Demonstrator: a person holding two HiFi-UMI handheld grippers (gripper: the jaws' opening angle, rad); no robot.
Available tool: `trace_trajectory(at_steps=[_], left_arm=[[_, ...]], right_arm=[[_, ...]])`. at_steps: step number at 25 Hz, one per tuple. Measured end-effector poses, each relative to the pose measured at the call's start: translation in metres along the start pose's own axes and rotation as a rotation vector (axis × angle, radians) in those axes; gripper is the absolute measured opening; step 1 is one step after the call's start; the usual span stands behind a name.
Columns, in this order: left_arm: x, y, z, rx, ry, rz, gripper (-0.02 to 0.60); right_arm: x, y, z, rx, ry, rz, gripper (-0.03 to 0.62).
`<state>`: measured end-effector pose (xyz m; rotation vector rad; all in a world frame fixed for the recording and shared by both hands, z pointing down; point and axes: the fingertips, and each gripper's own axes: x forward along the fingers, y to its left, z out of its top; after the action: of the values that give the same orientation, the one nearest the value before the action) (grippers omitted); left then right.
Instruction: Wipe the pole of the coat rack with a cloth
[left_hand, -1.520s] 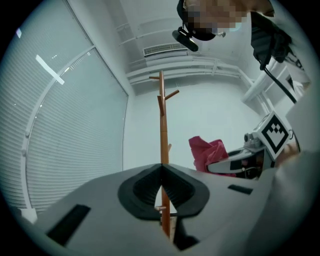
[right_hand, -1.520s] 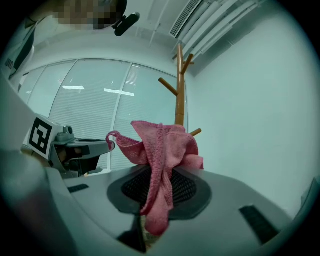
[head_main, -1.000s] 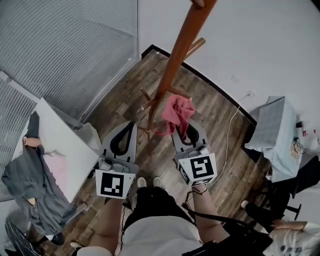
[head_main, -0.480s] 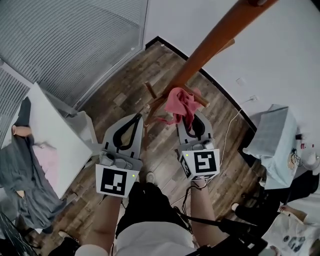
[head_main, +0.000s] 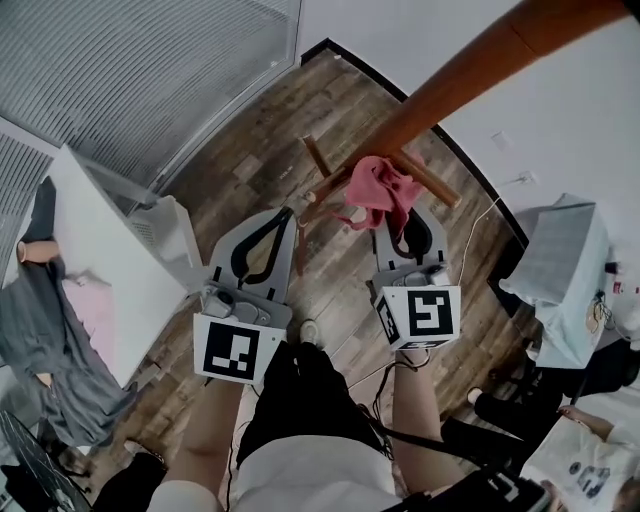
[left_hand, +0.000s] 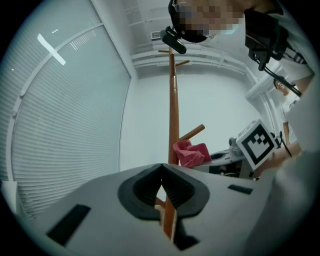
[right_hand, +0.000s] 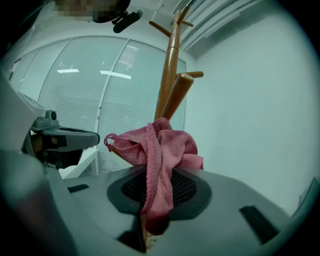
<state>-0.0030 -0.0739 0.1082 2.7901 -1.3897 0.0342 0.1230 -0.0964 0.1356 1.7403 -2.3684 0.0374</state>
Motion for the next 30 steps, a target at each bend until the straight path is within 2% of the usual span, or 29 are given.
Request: trace_trajectory(at_steps=[18, 30], left_arm=[[0.014, -0.002, -0.04, -0.039, 0.06, -0.017, 0.014], [0.007, 0.002, -0.062, -0.074, 0.098, 0.011, 0.014]], right_arm=[[0.012, 0.004, -0.031, -0.016, 0.072, 0.029, 0.098], [0.021, 0.017, -0.052, -0.007, 0.109, 0.064, 0.098]])
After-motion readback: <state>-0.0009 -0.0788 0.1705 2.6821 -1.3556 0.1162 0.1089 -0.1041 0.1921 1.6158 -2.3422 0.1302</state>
